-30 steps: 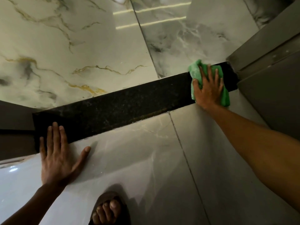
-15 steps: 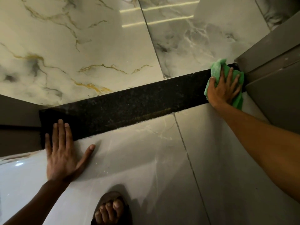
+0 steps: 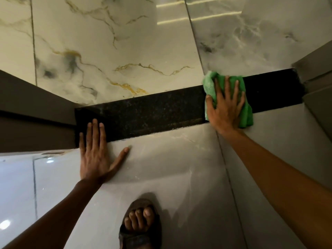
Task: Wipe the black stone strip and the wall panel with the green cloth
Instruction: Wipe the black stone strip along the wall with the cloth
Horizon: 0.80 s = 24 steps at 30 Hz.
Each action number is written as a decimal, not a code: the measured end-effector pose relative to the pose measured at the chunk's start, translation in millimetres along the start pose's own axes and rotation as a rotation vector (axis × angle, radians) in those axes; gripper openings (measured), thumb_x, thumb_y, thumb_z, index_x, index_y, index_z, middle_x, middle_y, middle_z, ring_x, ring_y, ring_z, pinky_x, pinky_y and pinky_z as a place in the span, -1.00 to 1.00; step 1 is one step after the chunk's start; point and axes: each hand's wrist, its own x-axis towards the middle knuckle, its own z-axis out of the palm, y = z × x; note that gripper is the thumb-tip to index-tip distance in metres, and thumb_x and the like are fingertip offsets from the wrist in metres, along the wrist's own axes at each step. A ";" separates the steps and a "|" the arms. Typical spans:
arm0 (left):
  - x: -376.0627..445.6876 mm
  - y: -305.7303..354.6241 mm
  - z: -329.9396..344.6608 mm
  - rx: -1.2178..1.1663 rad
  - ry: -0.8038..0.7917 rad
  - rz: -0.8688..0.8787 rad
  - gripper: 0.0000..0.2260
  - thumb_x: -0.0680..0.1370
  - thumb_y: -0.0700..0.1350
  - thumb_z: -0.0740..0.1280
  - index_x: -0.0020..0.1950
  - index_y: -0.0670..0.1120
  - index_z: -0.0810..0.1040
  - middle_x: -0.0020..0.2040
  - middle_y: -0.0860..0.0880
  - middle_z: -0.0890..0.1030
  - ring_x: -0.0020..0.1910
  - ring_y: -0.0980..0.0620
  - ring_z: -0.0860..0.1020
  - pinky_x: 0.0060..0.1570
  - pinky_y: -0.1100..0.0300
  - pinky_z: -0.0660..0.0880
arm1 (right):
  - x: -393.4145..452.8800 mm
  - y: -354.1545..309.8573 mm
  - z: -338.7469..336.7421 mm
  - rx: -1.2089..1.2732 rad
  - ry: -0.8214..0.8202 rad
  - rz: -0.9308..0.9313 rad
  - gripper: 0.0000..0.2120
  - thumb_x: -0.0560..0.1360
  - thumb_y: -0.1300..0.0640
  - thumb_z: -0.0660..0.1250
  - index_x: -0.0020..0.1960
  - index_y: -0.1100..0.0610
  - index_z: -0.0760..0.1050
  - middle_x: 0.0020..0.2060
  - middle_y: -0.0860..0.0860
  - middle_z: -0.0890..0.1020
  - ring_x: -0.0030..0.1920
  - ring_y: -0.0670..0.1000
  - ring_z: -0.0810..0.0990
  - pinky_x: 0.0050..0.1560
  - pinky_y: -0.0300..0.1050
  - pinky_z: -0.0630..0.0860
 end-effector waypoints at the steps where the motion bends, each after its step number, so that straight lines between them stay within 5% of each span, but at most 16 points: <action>1: 0.3 0.4 0.1 0.000 0.001 0.002 0.04 0.64 0.55 0.07 0.87 -0.08 -0.18 0.87 -0.06 -0.23 0.87 -0.09 -0.19 0.80 -0.16 -0.16 | -5.9 -11.7 3.1 -0.001 0.001 -0.045 -0.36 0.71 -0.24 0.04 0.75 -0.11 0.14 0.78 0.03 0.08 0.77 0.25 0.00 0.73 0.36 -0.03; 10: 0.8 0.6 1.0 0.012 0.006 -0.006 0.04 0.63 0.56 0.07 0.87 -0.10 -0.16 0.88 -0.07 -0.21 0.87 -0.09 -0.18 0.81 -0.22 -0.12 | -57.7 -110.7 27.5 0.053 -0.023 -0.345 -0.34 0.71 -0.27 0.05 0.77 -0.12 0.08 0.78 0.04 0.07 0.77 0.25 0.04 0.70 0.41 0.04; 24: 0.8 1.5 2.6 0.028 0.024 -0.009 0.05 0.63 0.56 0.08 0.87 -0.10 -0.16 0.88 -0.07 -0.20 0.87 -0.09 -0.18 0.80 -0.26 -0.09 | -69.2 -162.2 31.5 0.100 -0.112 -0.549 -0.35 0.69 -0.25 0.07 0.76 -0.15 0.11 0.79 0.03 0.05 0.78 0.26 -0.04 0.71 0.39 -0.02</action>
